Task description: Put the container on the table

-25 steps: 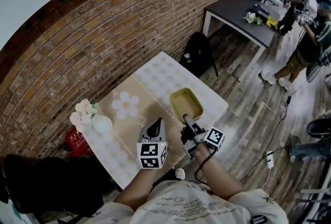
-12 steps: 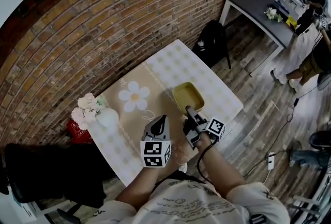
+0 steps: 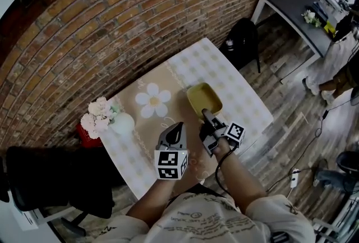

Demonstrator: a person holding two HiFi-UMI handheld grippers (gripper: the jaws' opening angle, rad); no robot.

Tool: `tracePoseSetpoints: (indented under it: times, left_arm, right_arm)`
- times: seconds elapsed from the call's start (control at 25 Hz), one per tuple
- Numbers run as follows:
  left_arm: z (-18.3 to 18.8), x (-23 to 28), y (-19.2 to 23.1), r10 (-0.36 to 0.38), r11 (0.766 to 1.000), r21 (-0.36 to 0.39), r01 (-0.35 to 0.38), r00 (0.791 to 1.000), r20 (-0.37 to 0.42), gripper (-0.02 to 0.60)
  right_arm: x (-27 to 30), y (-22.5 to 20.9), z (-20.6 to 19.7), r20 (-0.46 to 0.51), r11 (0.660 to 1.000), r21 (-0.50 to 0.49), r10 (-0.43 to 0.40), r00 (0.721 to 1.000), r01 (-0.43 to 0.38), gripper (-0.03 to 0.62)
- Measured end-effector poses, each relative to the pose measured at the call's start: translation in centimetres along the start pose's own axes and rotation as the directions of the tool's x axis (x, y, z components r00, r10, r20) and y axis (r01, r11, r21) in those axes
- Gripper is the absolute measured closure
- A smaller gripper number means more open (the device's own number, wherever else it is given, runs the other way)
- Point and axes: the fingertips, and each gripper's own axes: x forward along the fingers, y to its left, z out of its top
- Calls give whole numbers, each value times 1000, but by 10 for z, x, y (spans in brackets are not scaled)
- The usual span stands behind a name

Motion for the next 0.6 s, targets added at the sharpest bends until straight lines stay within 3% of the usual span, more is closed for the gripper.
tracePoseSetpoints:
  times: [0.4, 0.6]
  left_arm:
    - [-4, 5, -1, 1, 1000, -6, -1, 1000, -7, 577]
    - [-5, 5, -6, -7, 1000, -2, 7, 1000, -7, 577]
  right_arm:
    - [-1, -17, 0, 0, 998, 24, -66, 998, 66, 372]
    - [-6, -26, 1, 2, 989, -17, -149, 989, 149, 372]
